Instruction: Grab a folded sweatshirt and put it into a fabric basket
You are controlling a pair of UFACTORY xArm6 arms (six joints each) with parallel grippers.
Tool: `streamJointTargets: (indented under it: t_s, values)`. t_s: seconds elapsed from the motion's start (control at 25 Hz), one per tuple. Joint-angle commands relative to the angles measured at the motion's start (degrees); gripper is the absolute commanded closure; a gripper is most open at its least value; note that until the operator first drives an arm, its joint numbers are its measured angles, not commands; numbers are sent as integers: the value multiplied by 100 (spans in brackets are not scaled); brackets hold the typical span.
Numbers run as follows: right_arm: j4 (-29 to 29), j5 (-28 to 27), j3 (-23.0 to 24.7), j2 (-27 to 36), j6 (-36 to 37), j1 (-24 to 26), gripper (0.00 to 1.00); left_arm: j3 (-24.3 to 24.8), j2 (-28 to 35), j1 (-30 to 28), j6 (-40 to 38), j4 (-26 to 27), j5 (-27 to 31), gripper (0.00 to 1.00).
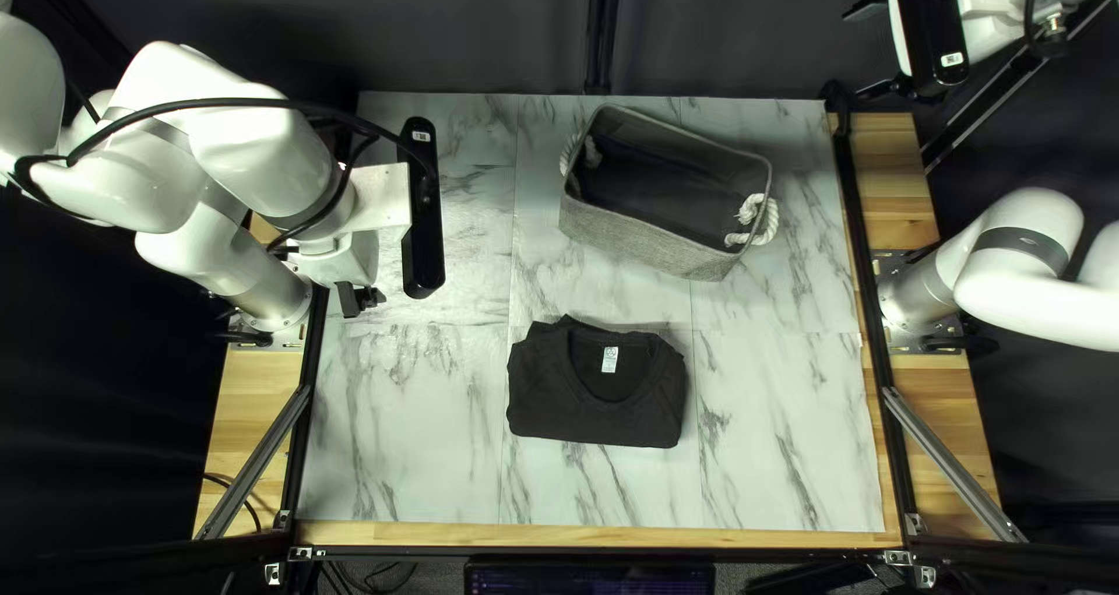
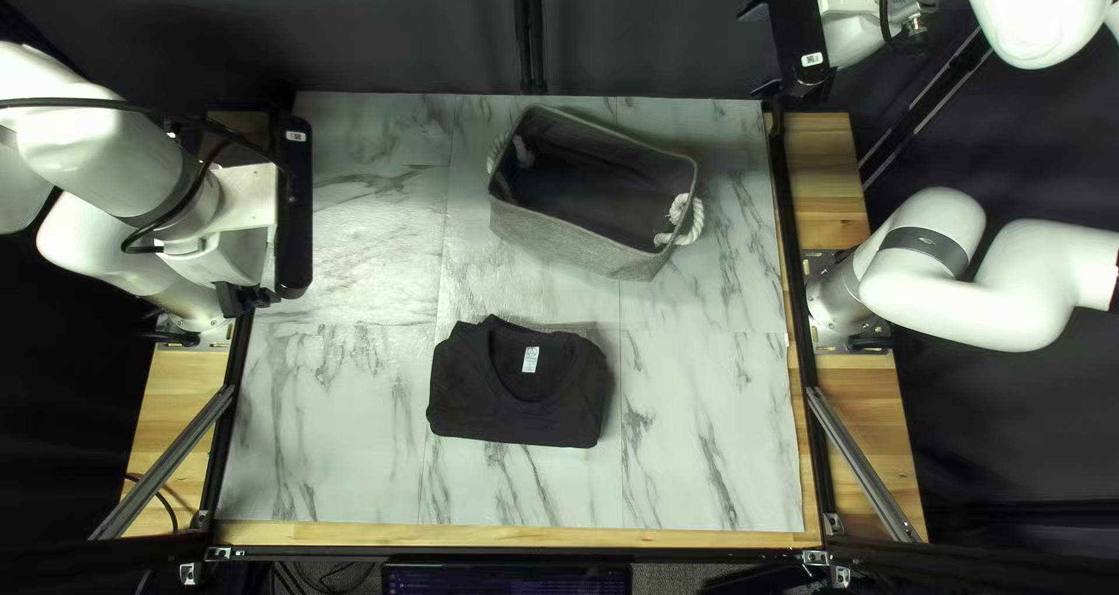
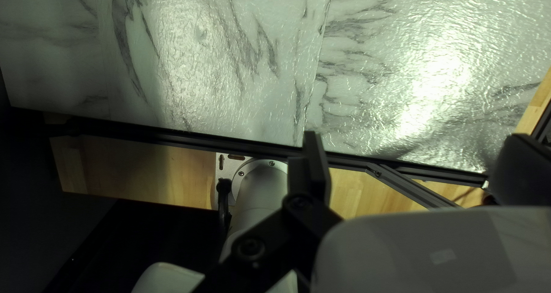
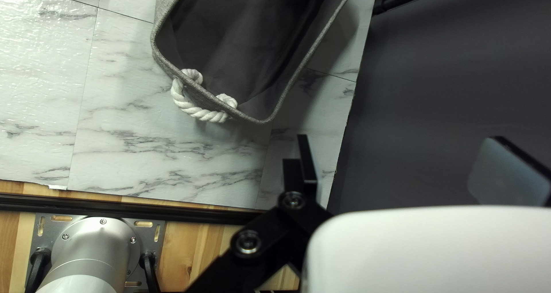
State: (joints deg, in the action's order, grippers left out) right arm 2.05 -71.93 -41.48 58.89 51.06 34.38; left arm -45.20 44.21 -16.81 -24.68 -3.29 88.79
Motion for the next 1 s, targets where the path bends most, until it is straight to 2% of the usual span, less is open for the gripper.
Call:
streamJointTargets:
  t_s: [0.04, 0.44, 0.64, 0.8, 1.0]
  values:
    - [0, 0, 0, 0, 0, 0, 0, 0, 0, 0, 0, 0, 0, 0]
    - [0, 0, 0, 0, 0, 0, 0, 36, 37, 12, -13, 67, -3, 0]
    - [0, 0, 0, 0, 0, 0, 0, -6, -1015, -7, -240, 85, -983, 0]
    - [0, 0, 0, 0, 0, 0, 0, -139, -2027, 191, -117, 190, -1864, 0]
    - [0, 0, 0, 0, 0, 0, 0, -62, -2611, 434, 67, 452, -2820, 0]
